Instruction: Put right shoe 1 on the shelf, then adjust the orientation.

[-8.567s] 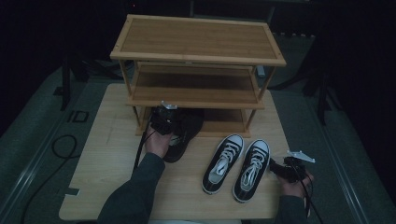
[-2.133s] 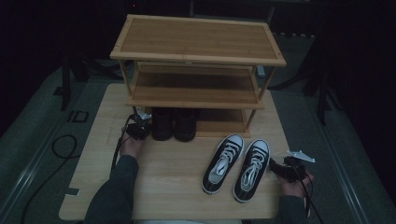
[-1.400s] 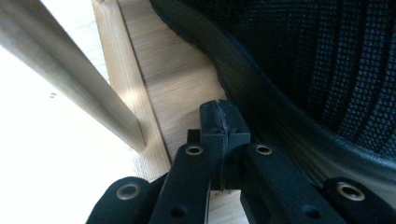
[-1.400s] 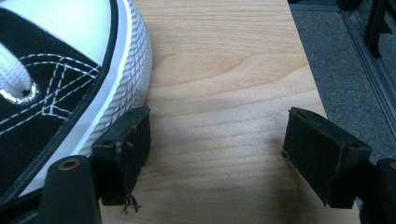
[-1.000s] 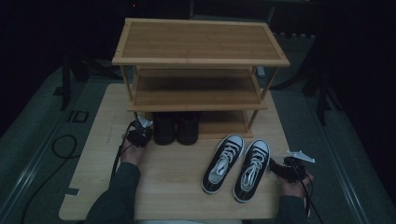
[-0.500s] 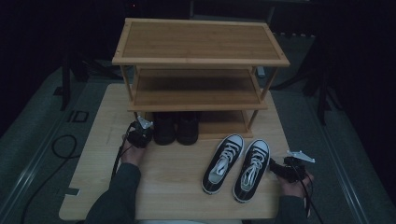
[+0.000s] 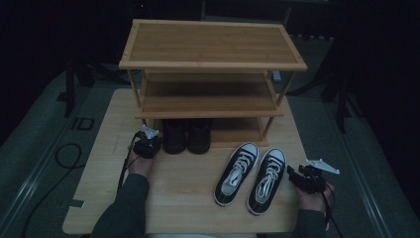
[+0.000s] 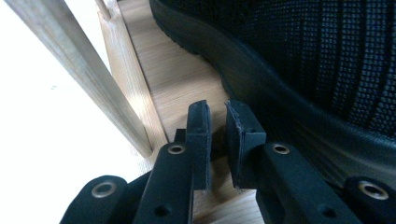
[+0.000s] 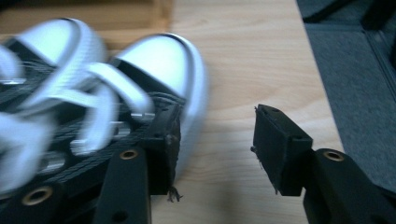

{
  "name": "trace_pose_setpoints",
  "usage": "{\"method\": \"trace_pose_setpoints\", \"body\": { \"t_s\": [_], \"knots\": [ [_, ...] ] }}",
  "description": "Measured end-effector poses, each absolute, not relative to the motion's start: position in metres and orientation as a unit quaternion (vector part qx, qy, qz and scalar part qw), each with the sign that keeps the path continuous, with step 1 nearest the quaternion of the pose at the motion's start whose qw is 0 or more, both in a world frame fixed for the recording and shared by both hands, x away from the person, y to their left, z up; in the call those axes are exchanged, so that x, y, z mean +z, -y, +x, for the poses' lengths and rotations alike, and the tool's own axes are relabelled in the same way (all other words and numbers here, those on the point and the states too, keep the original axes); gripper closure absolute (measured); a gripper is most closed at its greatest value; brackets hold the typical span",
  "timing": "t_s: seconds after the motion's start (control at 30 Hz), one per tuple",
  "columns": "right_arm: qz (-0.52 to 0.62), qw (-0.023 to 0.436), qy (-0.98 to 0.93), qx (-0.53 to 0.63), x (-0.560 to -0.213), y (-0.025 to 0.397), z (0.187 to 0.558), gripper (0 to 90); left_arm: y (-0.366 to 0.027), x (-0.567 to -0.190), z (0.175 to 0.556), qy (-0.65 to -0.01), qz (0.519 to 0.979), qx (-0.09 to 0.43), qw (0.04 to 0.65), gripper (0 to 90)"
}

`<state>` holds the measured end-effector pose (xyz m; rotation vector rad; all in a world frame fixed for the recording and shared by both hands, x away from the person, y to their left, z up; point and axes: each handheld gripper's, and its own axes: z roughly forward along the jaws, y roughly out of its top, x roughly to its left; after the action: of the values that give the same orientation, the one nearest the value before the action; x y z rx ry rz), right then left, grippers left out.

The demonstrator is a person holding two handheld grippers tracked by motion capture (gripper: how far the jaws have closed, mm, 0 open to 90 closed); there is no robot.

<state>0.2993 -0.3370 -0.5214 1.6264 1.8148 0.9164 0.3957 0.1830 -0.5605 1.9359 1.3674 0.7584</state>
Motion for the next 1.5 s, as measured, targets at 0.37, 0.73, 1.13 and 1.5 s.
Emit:
{"method": "trace_pose_setpoints", "body": {
  "t_s": [0.37, 0.73, 1.13, 1.5],
  "knots": [
    [0.527, 0.281, -0.712, 0.369, -0.473, 0.293, 0.278, 53.0, -0.183, -0.56, 0.396, -0.523, 0.735, 0.287, 0.322, 80.4],
    [0.491, 0.269, -0.741, 0.372, -0.461, 0.261, 0.271, 50.2, -0.181, -0.56, 0.395, -0.522, 0.736, 0.296, 0.314, 80.6],
    [0.463, 0.241, -0.774, 0.359, -0.463, 0.232, 0.266, 50.4, -0.185, -0.558, 0.394, -0.534, 0.729, 0.275, 0.327, 80.1],
    [0.441, 0.222, -0.796, 0.351, -0.469, 0.215, 0.259, 53.1, -0.18, -0.541, 0.376, -0.507, 0.748, 0.283, 0.323, 82.5]
  ]
}}
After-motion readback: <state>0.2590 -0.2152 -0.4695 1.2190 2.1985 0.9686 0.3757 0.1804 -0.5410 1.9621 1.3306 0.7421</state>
